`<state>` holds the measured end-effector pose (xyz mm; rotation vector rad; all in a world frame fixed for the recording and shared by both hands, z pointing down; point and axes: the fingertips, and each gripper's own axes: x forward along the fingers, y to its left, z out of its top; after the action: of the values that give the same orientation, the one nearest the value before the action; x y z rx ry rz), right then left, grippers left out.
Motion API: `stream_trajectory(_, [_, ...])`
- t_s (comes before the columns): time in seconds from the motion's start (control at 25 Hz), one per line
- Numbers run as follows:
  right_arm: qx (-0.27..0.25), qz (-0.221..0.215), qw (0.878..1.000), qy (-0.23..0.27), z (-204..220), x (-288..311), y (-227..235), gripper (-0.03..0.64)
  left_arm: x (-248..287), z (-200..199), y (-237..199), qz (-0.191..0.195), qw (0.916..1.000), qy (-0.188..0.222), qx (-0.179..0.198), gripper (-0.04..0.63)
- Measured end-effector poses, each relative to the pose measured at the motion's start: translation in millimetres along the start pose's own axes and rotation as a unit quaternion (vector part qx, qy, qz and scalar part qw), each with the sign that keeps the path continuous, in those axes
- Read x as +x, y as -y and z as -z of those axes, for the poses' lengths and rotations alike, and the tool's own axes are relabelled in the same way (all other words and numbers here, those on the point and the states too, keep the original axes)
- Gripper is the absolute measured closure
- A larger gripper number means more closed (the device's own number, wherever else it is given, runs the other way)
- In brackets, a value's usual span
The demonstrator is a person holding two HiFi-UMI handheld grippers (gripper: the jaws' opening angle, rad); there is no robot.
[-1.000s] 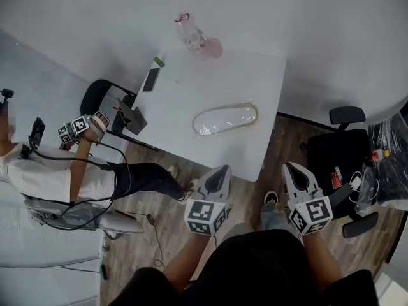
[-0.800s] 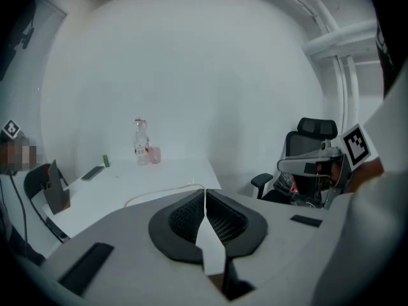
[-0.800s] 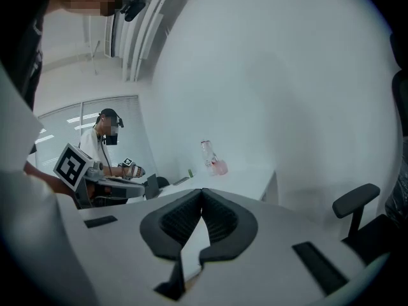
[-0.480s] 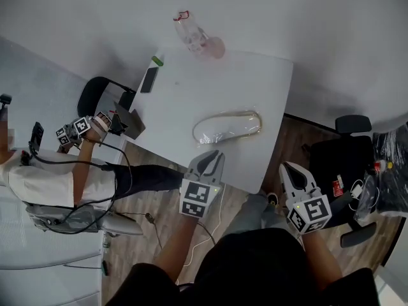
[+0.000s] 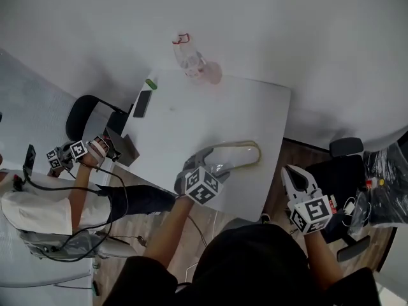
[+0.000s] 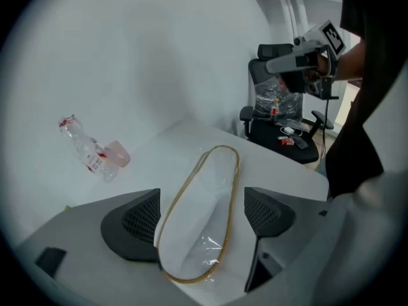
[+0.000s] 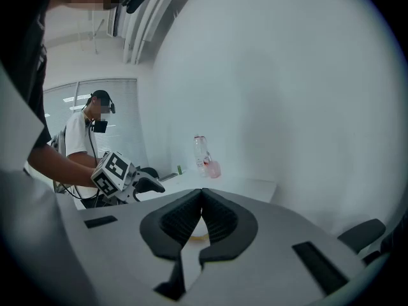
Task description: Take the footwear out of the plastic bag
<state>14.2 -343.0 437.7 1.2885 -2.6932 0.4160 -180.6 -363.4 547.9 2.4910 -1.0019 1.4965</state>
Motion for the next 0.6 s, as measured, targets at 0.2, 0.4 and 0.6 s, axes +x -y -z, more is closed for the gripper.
stream_trajectory(0.2, [-0.021, 0.014, 1.000, -0.010, -2.9, 24.6, -4.4, 0.598, 43.1, 38.9, -9.2, 0.058, 0.9907, -0.083, 0.091, 0.132])
stream_trajectory(0.4, [-0.009, 0.039, 0.999, -0.016, -1.3, 27.9, 5.8, 0.598, 66.1, 61.8, -5.8, 0.108, 0.9760, -0.138, 0.129, 0.106])
stream_trajectory(0.6, [-0.006, 0.039, 0.999, -0.028, 8.0, 30.0, 15.1, 0.598, 75.3, 61.9, -5.6, 0.133, 0.9707, -0.157, 0.125, 0.052])
